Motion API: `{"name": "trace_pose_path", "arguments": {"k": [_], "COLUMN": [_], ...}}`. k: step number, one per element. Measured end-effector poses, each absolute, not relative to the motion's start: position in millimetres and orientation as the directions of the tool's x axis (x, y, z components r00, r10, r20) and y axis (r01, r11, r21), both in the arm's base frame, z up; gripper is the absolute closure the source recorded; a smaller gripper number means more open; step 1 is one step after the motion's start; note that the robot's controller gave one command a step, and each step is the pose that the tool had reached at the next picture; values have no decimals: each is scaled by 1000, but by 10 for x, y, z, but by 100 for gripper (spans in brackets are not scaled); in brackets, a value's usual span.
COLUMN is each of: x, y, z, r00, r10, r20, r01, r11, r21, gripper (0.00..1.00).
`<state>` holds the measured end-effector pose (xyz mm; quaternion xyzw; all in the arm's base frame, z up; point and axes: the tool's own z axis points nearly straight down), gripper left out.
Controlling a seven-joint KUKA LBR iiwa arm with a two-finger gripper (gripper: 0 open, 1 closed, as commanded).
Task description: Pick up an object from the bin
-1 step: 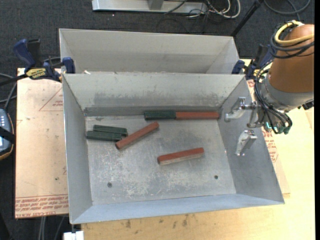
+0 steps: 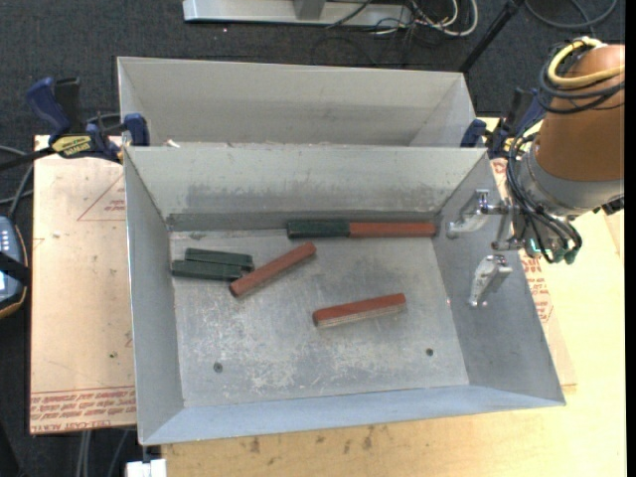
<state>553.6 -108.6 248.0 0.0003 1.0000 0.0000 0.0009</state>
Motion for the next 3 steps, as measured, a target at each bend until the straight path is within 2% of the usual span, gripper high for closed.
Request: {"name": "trace_pose_path", "arguments": {"k": [1, 2, 3], "x": [5569, 5703, 5821], "y": [-743, -530, -511], "z": [1980, 1381, 788], "r00": [-999, -1000, -998], "r10": [-35, 13, -52], "r20": [-8, -6, -21], "r01": [-35, 13, -52], "r11": [999, 1000, 999], "r21": [-2, 1, -1], "gripper": [0, 0, 100]}}
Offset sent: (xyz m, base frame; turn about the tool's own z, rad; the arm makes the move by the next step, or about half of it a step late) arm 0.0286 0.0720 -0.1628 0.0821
